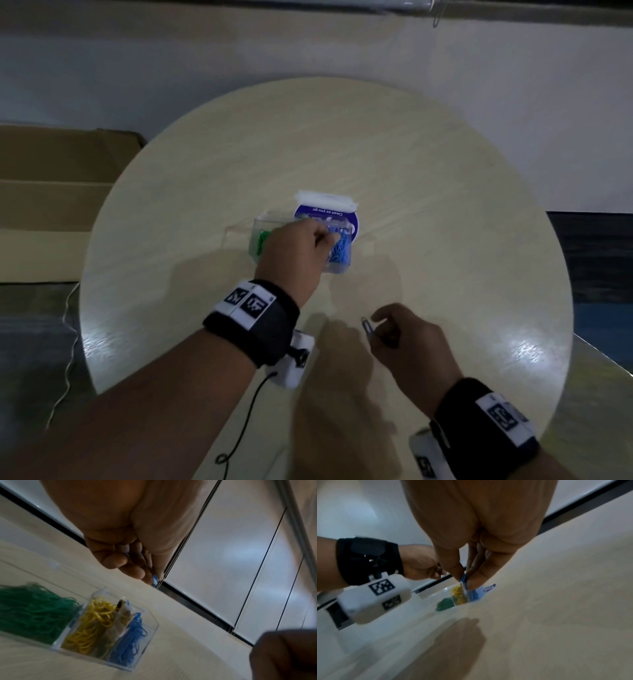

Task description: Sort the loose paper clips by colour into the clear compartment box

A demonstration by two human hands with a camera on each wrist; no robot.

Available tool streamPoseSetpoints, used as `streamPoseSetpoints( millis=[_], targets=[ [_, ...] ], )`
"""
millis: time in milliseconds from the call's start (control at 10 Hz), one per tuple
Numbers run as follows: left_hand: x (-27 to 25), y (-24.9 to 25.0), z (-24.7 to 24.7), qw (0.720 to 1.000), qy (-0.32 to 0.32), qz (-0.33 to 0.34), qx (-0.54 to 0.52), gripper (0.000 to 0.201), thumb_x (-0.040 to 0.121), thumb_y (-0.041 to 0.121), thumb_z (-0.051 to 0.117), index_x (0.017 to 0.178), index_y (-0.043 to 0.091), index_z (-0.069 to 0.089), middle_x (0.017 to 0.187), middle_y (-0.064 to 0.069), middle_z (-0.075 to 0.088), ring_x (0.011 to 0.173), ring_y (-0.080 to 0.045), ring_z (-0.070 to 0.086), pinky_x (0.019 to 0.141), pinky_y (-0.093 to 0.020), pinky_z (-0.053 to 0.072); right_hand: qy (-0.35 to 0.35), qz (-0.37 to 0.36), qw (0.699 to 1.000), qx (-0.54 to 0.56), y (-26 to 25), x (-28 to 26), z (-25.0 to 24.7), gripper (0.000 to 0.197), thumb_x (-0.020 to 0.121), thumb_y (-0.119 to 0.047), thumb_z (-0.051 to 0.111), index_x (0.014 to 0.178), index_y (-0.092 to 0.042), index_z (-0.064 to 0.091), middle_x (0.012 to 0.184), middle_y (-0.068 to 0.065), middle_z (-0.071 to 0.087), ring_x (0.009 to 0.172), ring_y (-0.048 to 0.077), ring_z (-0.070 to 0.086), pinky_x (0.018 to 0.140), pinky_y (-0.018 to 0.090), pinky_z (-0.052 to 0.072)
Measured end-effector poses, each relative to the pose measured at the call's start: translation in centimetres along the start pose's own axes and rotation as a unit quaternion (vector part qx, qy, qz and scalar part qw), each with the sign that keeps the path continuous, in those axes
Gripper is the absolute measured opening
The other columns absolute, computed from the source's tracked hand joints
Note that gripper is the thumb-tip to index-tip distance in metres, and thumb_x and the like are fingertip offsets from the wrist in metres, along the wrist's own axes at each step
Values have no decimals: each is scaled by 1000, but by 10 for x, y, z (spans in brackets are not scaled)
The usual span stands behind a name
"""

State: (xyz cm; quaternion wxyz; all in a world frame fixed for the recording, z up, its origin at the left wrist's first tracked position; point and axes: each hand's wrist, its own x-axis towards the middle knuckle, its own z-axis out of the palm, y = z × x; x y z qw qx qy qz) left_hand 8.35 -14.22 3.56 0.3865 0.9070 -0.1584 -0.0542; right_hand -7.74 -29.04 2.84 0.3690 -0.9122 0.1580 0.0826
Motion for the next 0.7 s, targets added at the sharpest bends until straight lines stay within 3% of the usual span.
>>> streamPoseSetpoints(
  millis=[100,200,300,400,500,600,700],
  targets=[
    [16,3,18,998,-28,8,63,30,96,38,53,93,14,70,80,-8,72,74,-26,66,69,-34,51,49,-17,999,7,0,18,-14,20,77,-17,73,86,-29,59,65,-11,65,60,5,59,54,19,44],
    [16,-3,21,997,-33,12,70,34,102,34,40,103,14,67,84,-7,71,78,-24,67,71,-35,53,73,-10,997,19,-2,36,-18,18,77,-21,73,85,-31,61,67,-8,67,60,7,60,57,28,48],
    [7,-9,11,999,11,-11,-33,31,102,32,41,118,19,64,82,4,71,72,-8,65,73,-32,56,100,-6,994,39,-13,58,-19,16,74,-20,74,81,-29,62,67,-9,66,60,4,59,55,22,45],
    [1,-20,-4,994,47,-48,-85,25,100,32,46,119,25,62,81,8,69,65,-2,62,67,-30,56,115,-1,991,62,-24,87,-16,12,72,-19,71,78,-24,62,65,-8,65,61,5,59,58,26,48],
    [-6,-31,-17,988,65,-83,-113,15,99,30,49,107,32,62,79,11,68,63,2,63,62,-20,51,108,5,991,83,-39,112,-12,8,76,-20,67,78,-23,60,66,-4,66,66,16,64,61,30,52],
    [-15,-37,-26,985,73,-108,-111,13,98,32,50,105,34,61,77,12,67,62,1,62,62,-16,48,78,-5,995,57,-47,127,-6,6,81,-25,68,82,-22,63,74,-3,67,71,17,62,63,27,47],
    [-19,-46,-35,980,98,-125,-116,15,98,32,51,107,31,63,77,11,68,64,1,62,61,-8,45,100,15,994,51,-40,132,-4,13,81,-36,69,81,-23,70,81,-2,69,72,17,65,67,33,53]
  ],
)
